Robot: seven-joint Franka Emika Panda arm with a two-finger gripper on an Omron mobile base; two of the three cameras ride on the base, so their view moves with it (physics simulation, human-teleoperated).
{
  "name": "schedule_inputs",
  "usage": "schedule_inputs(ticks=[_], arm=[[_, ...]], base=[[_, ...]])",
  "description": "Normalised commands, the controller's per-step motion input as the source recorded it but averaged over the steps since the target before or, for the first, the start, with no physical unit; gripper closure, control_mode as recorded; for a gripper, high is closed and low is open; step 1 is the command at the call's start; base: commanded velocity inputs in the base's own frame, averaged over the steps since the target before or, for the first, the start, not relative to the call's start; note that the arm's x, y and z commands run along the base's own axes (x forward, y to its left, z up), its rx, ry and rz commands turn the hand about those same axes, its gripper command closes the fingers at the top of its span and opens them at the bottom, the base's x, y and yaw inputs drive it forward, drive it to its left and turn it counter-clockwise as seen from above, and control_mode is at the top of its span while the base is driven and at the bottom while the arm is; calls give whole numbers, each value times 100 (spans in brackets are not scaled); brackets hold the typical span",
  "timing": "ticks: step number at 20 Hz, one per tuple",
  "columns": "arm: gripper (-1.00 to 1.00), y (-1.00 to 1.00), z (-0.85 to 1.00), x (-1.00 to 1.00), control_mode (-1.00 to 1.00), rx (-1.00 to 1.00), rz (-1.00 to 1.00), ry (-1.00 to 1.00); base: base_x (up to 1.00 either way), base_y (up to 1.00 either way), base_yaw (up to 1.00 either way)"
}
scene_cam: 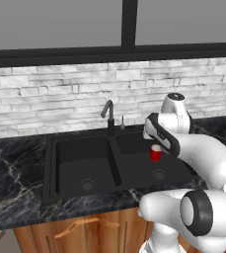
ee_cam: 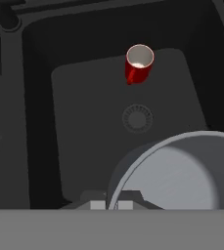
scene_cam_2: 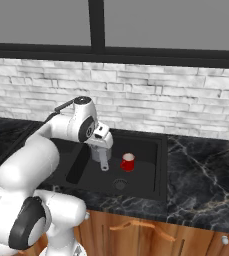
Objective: Move any existing items from the left basin to the right basin for drying. Then move the measuring cup from the counter to the left basin of the sink for washing.
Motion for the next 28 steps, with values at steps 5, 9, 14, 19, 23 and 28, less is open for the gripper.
schedule_inputs(ticks=[5, 9, 14, 19, 23, 28], arm=[[100, 74, -6, 24, -100, 3, 18, 0], [100, 73, -13, 37, -100, 1, 17, 0], [100, 71, -18, 40, -100, 0, 15, 0], [100, 66, -19, 41, -100, 0, 14, 0], [100, 67, -21, 39, -100, 0, 14, 0], [100, 71, -25, 25, -100, 0, 12, 0]], base=[[0, 0, 0], [0, 0, 0], [0, 0, 0], [0, 0, 0], [0, 0, 0], [0, 0, 0]])
